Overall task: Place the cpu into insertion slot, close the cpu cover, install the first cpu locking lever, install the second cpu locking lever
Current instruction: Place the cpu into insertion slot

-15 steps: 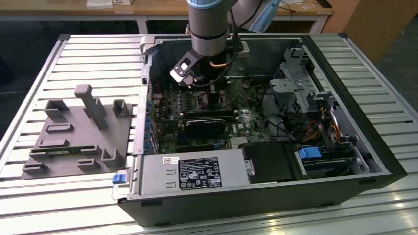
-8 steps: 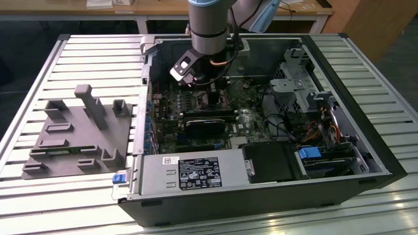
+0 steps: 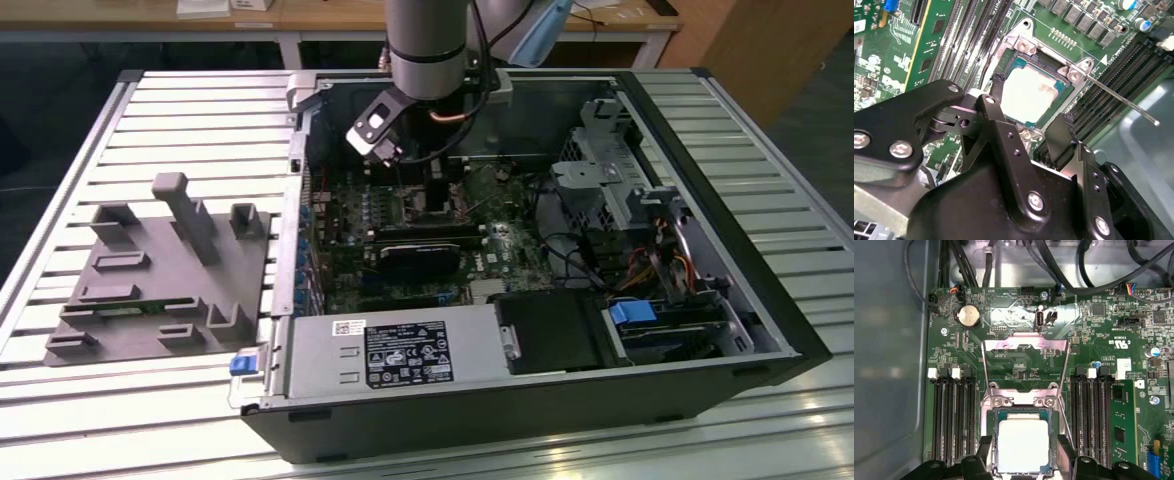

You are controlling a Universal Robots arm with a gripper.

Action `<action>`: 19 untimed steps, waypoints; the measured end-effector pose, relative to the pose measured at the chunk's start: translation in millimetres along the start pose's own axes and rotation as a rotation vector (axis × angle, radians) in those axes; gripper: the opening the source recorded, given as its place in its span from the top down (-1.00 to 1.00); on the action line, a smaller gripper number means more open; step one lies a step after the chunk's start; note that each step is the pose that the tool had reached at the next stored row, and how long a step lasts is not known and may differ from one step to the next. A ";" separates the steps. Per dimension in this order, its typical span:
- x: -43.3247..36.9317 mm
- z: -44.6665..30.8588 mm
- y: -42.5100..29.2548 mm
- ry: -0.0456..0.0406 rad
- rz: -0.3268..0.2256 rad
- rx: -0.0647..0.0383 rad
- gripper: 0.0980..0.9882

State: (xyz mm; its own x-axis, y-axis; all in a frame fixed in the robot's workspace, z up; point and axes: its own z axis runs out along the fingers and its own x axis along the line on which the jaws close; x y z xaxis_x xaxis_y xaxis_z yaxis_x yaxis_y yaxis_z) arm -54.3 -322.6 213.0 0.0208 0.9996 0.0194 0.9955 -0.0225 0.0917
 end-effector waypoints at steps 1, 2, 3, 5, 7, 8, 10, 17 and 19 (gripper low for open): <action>0.0 -0.2 0.0 0.0001 0.000 0.000 -0.15; 0.1 -0.2 0.1 0.0003 0.000 0.000 -0.15; 0.1 -0.3 0.1 0.0004 0.000 0.000 -0.15; 0.0 -0.5 0.1 0.0000 0.000 0.000 -0.15; 0.0 -0.6 0.1 0.0001 0.000 0.000 -0.15; 0.0 -0.7 0.1 0.0001 0.000 0.000 -0.15; 0.0 -0.8 0.1 0.0001 0.000 0.000 -0.12; 0.0 -1.2 0.1 0.0001 0.000 0.000 0.55; 0.0 -1.4 0.1 0.0001 0.000 0.000 0.81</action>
State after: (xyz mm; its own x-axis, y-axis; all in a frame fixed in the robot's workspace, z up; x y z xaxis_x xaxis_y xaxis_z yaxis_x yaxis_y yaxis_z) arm -54.3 -322.6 214.4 0.0208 0.9996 0.0194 0.9955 -0.0225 0.0918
